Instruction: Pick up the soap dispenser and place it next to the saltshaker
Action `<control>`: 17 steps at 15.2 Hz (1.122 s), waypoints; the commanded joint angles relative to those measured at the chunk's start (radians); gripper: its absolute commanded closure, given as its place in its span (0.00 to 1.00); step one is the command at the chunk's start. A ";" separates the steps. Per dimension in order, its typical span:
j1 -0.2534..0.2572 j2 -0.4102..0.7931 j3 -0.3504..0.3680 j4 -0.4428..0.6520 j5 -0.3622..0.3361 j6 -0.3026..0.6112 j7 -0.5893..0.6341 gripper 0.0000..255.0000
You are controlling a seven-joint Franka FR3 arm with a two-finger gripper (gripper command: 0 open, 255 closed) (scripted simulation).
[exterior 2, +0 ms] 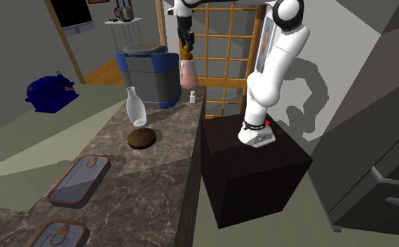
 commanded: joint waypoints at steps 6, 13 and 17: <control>-0.039 0.124 -0.155 0.120 0.024 0.037 -0.204 1.00; -0.100 0.342 -0.318 0.310 0.156 0.057 -0.446 1.00; -0.191 0.516 -0.385 0.461 0.295 0.040 -0.602 1.00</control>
